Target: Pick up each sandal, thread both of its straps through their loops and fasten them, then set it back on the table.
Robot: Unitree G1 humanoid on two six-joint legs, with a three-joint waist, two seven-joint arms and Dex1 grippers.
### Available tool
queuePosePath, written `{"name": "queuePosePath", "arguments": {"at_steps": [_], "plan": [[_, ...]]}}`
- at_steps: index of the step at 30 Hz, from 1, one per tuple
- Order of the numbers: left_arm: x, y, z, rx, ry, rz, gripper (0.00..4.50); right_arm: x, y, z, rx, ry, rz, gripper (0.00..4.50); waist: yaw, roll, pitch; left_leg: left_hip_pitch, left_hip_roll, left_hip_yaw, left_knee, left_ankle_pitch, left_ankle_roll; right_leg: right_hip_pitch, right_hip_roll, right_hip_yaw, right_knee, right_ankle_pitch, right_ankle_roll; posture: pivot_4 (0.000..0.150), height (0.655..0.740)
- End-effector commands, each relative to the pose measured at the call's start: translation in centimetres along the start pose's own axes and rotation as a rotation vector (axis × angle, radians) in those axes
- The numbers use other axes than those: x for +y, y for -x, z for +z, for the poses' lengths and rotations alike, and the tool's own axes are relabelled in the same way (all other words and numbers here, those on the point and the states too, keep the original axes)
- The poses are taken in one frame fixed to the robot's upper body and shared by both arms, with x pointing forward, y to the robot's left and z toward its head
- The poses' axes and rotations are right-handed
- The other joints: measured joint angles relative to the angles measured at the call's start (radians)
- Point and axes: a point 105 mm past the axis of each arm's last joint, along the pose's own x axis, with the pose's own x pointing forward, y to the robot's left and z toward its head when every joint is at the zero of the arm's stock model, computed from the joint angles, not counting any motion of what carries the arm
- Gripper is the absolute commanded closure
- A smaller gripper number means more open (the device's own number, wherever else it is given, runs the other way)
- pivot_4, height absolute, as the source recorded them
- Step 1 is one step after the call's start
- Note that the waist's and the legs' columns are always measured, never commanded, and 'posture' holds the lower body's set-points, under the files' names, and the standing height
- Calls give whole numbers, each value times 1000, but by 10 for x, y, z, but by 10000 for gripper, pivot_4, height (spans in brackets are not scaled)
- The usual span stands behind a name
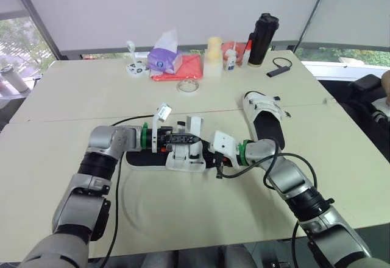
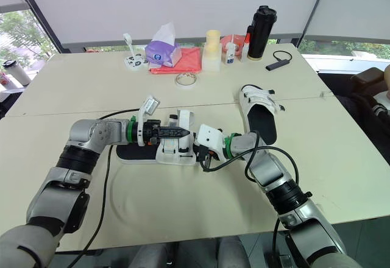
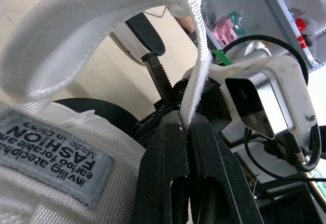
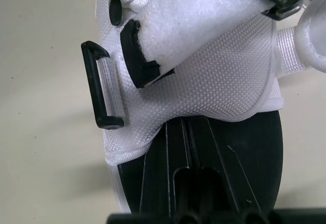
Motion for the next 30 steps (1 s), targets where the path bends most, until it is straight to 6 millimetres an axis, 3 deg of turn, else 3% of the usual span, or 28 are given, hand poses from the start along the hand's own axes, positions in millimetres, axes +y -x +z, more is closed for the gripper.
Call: {"name": "queuePosePath", "arguments": {"at_steps": [1, 8, 23, 30], "plan": [[-17, -5, 16, -15, -33, -65, 44495, 10, -5, -20, 75, -45, 28, 45000, 0, 0, 0, 0, 0, 0, 0, 0, 0, 0, 0, 0, 0, 0, 0, 1500, 7400], [-27, -6, 16, -1, -39, -100, 44495, 10, -6, -19, 73, -40, 28, 45000, 0, 0, 0, 0, 0, 0, 0, 0, 0, 0, 0, 0, 0, 1, 2, 1500, 7400], [-17, -12, -12, 65, -113, -47, 44495, 12, -6, -21, 77, -39, 32, 45000, 0, 0, 0, 0, 0, 0, 0, 0, 0, 0, 0, 0, 0, 0, 0, 1500, 7400], [-16, -10, 4, -17, -83, -45, 44495, 13, -5, -21, 79, -41, 32, 45000, 1, 0, 0, 0, 0, 0, 0, 0, 0, 0, 0, 0, 0, 0, 0, 1500, 7400]]}}
